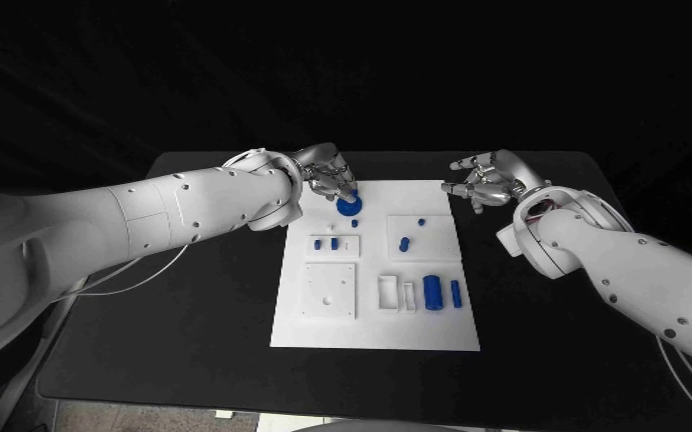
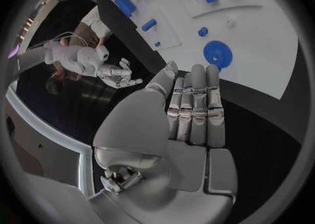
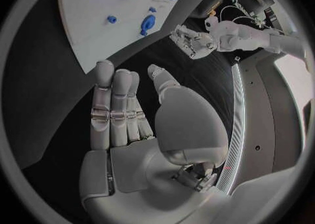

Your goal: Assemble the parts on the task board

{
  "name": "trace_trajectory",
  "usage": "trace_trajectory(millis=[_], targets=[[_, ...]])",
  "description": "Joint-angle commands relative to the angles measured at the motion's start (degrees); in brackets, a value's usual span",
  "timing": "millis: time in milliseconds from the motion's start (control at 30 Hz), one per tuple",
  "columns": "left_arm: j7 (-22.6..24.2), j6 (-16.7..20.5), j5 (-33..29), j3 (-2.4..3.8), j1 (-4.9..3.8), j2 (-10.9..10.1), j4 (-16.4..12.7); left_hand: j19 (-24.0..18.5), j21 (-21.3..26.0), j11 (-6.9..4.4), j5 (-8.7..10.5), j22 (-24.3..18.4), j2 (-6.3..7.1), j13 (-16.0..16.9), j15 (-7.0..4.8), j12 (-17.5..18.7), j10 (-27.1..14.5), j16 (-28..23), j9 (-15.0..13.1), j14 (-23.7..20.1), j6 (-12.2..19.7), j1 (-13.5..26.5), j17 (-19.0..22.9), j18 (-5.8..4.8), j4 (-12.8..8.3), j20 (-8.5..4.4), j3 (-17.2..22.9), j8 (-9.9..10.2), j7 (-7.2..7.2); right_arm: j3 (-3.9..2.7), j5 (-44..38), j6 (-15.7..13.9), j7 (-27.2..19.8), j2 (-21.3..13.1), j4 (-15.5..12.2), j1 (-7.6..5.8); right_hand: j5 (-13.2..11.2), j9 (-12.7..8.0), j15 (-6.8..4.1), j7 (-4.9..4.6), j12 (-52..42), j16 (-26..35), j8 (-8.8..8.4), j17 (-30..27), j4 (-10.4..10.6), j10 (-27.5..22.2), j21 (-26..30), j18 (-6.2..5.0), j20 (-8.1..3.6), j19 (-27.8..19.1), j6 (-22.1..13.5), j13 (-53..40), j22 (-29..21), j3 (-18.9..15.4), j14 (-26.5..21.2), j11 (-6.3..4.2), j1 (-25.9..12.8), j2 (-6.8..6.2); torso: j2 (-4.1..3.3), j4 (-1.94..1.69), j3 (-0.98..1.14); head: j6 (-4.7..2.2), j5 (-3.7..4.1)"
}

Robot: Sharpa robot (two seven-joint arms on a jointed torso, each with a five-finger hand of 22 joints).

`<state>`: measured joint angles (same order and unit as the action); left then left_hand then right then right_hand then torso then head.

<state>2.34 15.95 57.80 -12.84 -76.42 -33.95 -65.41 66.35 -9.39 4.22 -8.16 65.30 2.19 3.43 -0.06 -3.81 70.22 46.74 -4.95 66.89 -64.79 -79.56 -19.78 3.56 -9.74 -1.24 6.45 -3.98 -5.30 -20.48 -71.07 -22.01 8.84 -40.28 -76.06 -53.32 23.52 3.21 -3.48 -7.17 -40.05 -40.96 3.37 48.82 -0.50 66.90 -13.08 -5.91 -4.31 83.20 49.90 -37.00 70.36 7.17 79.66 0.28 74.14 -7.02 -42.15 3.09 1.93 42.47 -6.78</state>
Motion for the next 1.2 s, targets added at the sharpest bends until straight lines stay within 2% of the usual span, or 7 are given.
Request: trace_trajectory(millis=[33, 233, 400, 567, 733, 867, 1200], targets=[[6.22, 4.42, 9.39, -0.36, 0.77, 1.27, 1.24, 0.45, -0.08, 0.12, -1.94, 0.83, -0.2, -0.07, -0.09, 0.37, -0.56, -0.18, 0.33, 0.36, 0.11, -1.38, 0.0, 0.7, -1.11, -0.27, 1.1, 0.35, -0.11, -0.02, 0.73, -1.23, -2.19, 0.17, 0.11, 0.03, -0.06, 0.13, 0.52, -0.06, 4.06, 2.86, -0.06, -2.17, -0.25, -0.11, 3.45, -0.03, 0.41, -1.84, 1.62, 3.57, -2.44, 1.29, -1.96, 0.28, 0.45, 0.11, -0.11, 0.14, 0.02, -0.27, 0.07], [6.95, 4.49, 14.46, -0.72, 1.94, 3.46, 3.5, 1.23, -4.03, 0.1, -3.11, 7.85, -0.04, -0.07, -0.59, 0.35, -0.85, 3.61, 0.86, 2.37, 0.78, -0.47, -1.94, 1.54, -3.14, -0.72, 3.85, 0.32, -0.33, -0.02, 1.87, -2.46, -3.84, 0.41, 0.11, 0.03, -1.23, 0.21, 1.95, -0.44, 16.17, 12.37, -0.05, -11.56, -2.35, 1.74, 9.36, 0.39, 1.78, -4.57, 4.32, 16.7, -13.17, 5.58, -4.12, 1.43, 0.07, -0.5, -0.14, 0.02, 0.03, -0.41, 0.15], [6.17, 3.85, 18.19, -0.82, 2.6, 4.79, 5.29, 2.33, -4.99, 0.41, -1.75, 9.95, 1.51, -0.05, -0.28, 0.32, -2.25, 7.46, 0.99, 2.7, 3.48, 1.0, -3.59, 1.79, -3.19, -0.35, 3.91, 0.27, -0.63, -0.02, 2.94, -3.03, -4.9, 0.56, 0.09, 0.03, -1.67, 0.27, 2.24, -0.65, 25.82, 16.15, 0.03, -14.96, -5.05, 5.0, 9.17, 0.28, 1.88, -3.87, 6.52, 27.59, -20.6, 10.1, -2.54, 1.95, -1.26, -0.67, -0.08, 0.08, 0.08, -0.38, 0.12], [5.16, -0.08, 20.77, -0.84, 3.0, 5.58, 6.57, 2.85, -4.48, 1.02, 0.54, 10.29, 2.4, 0.0, 0.14, 0.24, -4.34, 9.84, 0.87, 2.25, 3.7, 1.49, -3.99, 1.95, -1.74, 0.08, 2.72, 0.24, -1.14, -0.02, 3.6, -3.29, -5.28, 0.69, 0.12, 0.03, -2.25, 0.32, 2.56, -0.98, 33.49, 15.79, 0.15, -14.65, -5.83, 4.86, 8.92, -0.32, 2.16, -3.69, 6.39, 33.46, -21.37, 13.58, -2.49, 3.51, -2.5, -0.58, -0.07, 0.06, 0.01, -0.3, 0.25], [4.98, -1.37, 21.53, -0.85, 3.3, 6.19, 7.57, 3.4, -4.1, 0.83, -1.71, 10.89, 2.14, -0.06, -0.16, 0.32, -4.44, 11.44, 0.85, 1.78, 3.37, -0.36, -3.42, 2.17, -0.6, -0.04, 2.69, 0.25, -0.83, -0.02, 3.79, -3.39, -5.21, 0.83, 0.06, 0.03, -2.47, 0.29, 2.64, -1.09, 35.36, 15.71, 0.09, -14.56, -6.19, 5.42, 8.87, -0.42, 2.23, -3.62, 5.8, 33.44, -21.44, 14.33, -2.54, 3.57, -3.1, -0.98, 0.01, -0.12, -0.01, -0.31, 0.26], [4.33, -1.99, 22.2, -0.84, 3.61, 6.73, 8.69, 3.35, -5.08, 0.75, -0.22, 11.04, 1.33, -0.07, -0.32, 0.36, -4.43, 12.46, 0.92, 1.85, 3.19, -0.9, -3.22, 2.2, -0.8, -0.24, 4.35, 0.29, -0.87, -0.02, 3.85, -3.52, -4.82, 0.96, 0.07, 0.02, -2.89, 0.28, 2.71, -1.19, 35.86, 15.73, 0.09, -14.56, -6.19, 5.12, 8.9, -0.51, 2.28, -3.6, 5.41, 33.45, -21.61, 14.9, -2.57, 3.74, -3.13, -0.88, 0.01, -0.03, 0.0, -0.26, 0.15], [3.87, -4.11, 22.91, -0.84, 4.24, 7.42, 10.38, 2.66, -8.34, 0.43, -0.26, 10.99, 1.6, -0.09, -0.67, 0.41, -4.11, 14.97, 1.0, 2.02, 2.48, -0.16, -2.74, 2.04, -0.5, -0.58, 6.26, 0.29, -0.62, -0.02, 3.87, -3.5, -4.36, 1.08, 0.11, 0.02, -2.85, 0.28, 2.81, -1.26, 36.06, 15.81, 0.09, -14.65, -6.04, 4.51, 8.88, -0.61, 2.4, -3.72, 5.24, 33.47, -21.62, 15.8, -2.63, 3.95, -3.56, -1.16, -0.01, 0.04, 0.06, -0.07, 0.07]])
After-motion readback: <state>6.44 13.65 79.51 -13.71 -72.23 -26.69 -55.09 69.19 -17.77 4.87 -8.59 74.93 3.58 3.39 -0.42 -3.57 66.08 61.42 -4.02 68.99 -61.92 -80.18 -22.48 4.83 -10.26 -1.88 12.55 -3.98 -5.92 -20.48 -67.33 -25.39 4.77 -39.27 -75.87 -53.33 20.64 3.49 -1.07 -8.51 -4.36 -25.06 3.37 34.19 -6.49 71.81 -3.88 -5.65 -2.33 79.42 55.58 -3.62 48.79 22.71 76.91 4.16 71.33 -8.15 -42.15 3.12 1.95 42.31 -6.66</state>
